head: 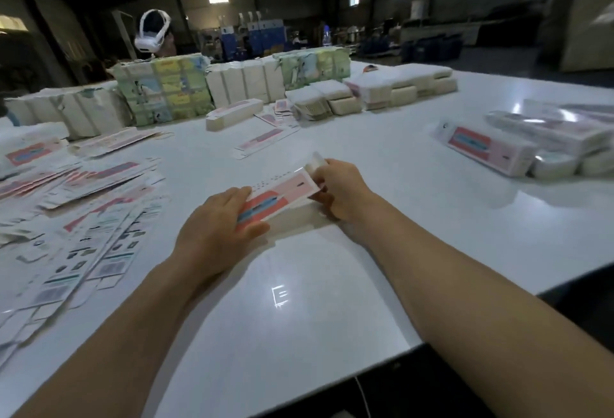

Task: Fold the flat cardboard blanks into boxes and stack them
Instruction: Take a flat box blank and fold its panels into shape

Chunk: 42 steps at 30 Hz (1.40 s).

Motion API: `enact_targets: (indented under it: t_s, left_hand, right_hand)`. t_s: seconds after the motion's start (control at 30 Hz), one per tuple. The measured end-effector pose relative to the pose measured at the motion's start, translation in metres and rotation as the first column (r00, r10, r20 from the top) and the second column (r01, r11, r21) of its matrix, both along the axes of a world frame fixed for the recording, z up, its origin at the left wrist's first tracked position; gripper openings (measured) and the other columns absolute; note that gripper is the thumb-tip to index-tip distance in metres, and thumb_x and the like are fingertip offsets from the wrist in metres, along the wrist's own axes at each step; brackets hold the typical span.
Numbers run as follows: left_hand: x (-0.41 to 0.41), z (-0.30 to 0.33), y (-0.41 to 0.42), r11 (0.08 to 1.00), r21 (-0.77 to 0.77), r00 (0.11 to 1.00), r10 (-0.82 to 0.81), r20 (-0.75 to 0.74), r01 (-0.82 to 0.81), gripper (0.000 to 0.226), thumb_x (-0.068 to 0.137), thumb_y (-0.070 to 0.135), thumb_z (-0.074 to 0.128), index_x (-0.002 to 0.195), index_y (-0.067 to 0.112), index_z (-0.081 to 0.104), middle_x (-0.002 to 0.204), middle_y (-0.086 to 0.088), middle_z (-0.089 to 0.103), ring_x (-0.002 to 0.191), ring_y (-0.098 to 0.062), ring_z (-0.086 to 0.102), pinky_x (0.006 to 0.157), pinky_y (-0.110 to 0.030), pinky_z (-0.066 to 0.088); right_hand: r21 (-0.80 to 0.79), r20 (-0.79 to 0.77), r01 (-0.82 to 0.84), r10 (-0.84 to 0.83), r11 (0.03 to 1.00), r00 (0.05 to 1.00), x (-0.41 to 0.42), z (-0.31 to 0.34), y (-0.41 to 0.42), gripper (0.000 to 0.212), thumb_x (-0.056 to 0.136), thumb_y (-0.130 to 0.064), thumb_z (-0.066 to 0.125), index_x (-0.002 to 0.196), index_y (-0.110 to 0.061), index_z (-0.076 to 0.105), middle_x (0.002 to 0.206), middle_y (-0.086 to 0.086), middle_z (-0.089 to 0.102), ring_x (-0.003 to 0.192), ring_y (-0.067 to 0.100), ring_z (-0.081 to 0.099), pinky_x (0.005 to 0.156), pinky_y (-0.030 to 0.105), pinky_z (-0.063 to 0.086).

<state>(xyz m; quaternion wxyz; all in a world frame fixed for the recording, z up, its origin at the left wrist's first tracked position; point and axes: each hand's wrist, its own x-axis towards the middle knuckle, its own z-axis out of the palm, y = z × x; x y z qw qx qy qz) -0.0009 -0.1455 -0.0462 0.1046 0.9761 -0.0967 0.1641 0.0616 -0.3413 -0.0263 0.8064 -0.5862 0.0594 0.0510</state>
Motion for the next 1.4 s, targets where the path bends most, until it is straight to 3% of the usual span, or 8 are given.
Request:
enact_targets:
  t_s: [0.3,0.5,0.7,0.83,1.03,1.23,1.33,1.4]
  left_hand:
    - [-0.009,0.016,-0.001,0.997,0.073,0.977,-0.055,0.207,0.041,0.063,0.084,0.047,0.062,0.135,0.014,0.048,0.118,-0.01,0.062,0.099,-0.029,0.056,0.087,-0.041,0.04]
    - [-0.011,0.013,-0.018,0.95,0.304,0.984,0.021,0.177,-0.074,0.069,0.09,0.062,0.026,0.147,0.023,0.02,0.149,-0.003,0.032,0.133,-0.023,0.034,0.113,-0.048,0.014]
    - [-0.01,0.016,-0.029,0.955,0.274,0.979,0.056,0.197,-0.11,0.071,0.088,0.064,0.023,0.142,0.018,0.027,0.125,-0.004,0.051,0.107,-0.024,0.05,0.079,-0.035,0.041]
    - [-0.008,0.019,-0.014,0.974,0.147,0.978,0.151,0.145,-0.172,0.067,0.09,0.062,0.024,0.141,0.018,0.028,0.124,-0.005,0.052,0.107,-0.024,0.05,0.077,-0.038,0.043]
    - [0.0,0.017,-0.011,0.985,0.002,0.981,0.17,0.089,-0.17,0.062,0.091,0.062,0.027,0.137,0.02,0.036,0.118,-0.004,0.055,0.101,-0.024,0.052,0.069,-0.033,0.036]
    - [0.0,0.018,-0.005,0.992,-0.034,0.99,0.123,0.072,-0.12,0.059,0.09,0.062,0.029,0.129,0.02,0.042,0.116,-0.001,0.053,0.085,-0.015,0.044,0.064,-0.031,0.036]
    - [-0.003,0.017,-0.002,0.992,0.024,0.99,0.125,0.069,-0.127,0.062,0.089,0.064,0.029,0.133,0.021,0.039,0.12,0.0,0.053,0.093,-0.02,0.052,0.064,-0.032,0.036]
    - [-0.005,0.017,-0.002,0.992,0.042,0.991,0.114,0.076,-0.117,0.062,0.089,0.064,0.029,0.134,0.022,0.038,0.121,0.001,0.053,0.098,-0.022,0.054,0.066,-0.033,0.039]
  right_hand:
    - [-0.017,-0.031,-0.208,0.208,0.978,0.978,-0.005,0.0,-0.009,0.016,0.089,0.002,0.055,0.084,-0.008,0.067,0.065,0.005,0.07,0.056,0.015,0.067,0.048,0.026,0.056]
    - [-0.062,-0.003,-0.114,0.114,0.992,0.994,-0.007,0.001,-0.001,0.018,0.091,0.006,0.047,0.088,-0.003,0.063,0.076,0.013,0.069,0.066,0.023,0.069,0.053,0.032,0.058]
    - [-0.006,0.043,-0.056,0.057,0.998,0.997,-0.018,0.007,0.004,0.009,0.091,-0.01,0.055,0.094,-0.008,0.064,0.083,0.012,0.067,0.068,0.023,0.065,0.047,0.027,0.053]
    - [-0.271,0.436,0.319,-0.18,0.908,0.882,-0.018,0.003,0.005,0.01,0.088,-0.011,0.055,0.089,-0.014,0.064,0.087,0.0,0.064,0.081,0.016,0.059,0.069,0.029,0.054]
    - [-0.523,0.672,0.368,0.106,0.769,0.733,-0.03,-0.006,0.021,0.025,0.09,-0.01,0.06,0.113,-0.01,0.07,0.104,-0.003,0.061,0.11,0.014,0.042,0.088,0.007,0.032]
    - [-0.608,0.646,0.356,0.181,0.709,0.741,-0.035,-0.002,0.021,0.046,0.091,-0.013,0.059,0.136,-0.019,0.051,0.085,-0.02,0.049,0.116,0.021,0.044,0.106,0.043,0.031]
    - [-0.69,0.596,0.316,0.264,0.651,0.759,-0.034,-0.003,0.022,0.055,0.092,-0.018,0.052,0.145,-0.019,0.037,0.119,-0.003,0.056,0.127,0.021,0.033,0.111,0.044,0.022]
    - [-0.728,0.543,0.264,0.298,0.633,0.785,-0.033,-0.003,0.022,0.067,0.083,-0.029,0.042,0.148,-0.02,0.03,0.146,0.001,0.036,0.139,0.02,0.017,0.116,0.045,0.012]
